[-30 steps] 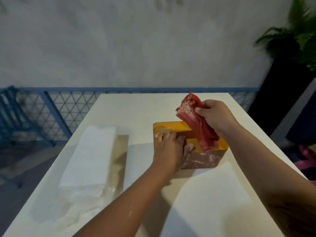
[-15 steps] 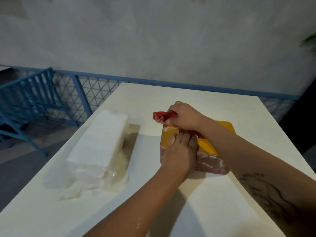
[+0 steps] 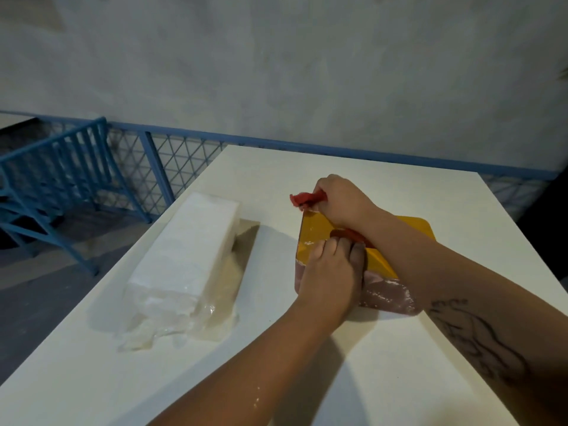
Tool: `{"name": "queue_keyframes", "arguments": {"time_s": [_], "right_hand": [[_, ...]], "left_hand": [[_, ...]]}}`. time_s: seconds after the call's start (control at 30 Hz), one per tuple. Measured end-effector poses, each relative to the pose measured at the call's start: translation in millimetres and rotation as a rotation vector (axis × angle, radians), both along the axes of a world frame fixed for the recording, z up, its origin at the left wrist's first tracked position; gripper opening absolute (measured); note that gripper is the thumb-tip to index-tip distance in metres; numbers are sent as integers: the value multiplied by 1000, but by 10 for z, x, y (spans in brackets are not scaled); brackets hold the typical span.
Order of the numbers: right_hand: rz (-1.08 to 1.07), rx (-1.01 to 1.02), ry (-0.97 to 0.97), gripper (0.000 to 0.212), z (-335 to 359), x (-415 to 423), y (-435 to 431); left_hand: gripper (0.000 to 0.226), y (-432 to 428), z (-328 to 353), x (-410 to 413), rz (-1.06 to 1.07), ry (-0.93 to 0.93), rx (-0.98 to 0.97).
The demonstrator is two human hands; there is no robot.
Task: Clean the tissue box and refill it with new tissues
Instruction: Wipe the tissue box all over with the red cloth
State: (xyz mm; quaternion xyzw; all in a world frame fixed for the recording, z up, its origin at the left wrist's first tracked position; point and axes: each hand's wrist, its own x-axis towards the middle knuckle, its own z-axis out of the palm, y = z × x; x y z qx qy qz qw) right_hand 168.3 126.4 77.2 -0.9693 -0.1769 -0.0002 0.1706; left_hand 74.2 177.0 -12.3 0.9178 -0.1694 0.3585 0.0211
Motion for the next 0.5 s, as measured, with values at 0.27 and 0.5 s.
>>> {"name": "queue_keyframes", "arguments": {"time_s": [0.27, 0.5], "right_hand": [[282, 30, 228, 17, 101, -139, -171], [120, -18, 73, 26, 22, -7, -64]], "left_hand": [[34, 0, -58, 19, -44, -54, -56], [34, 6, -36, 15, -29, -62, -25]]}}
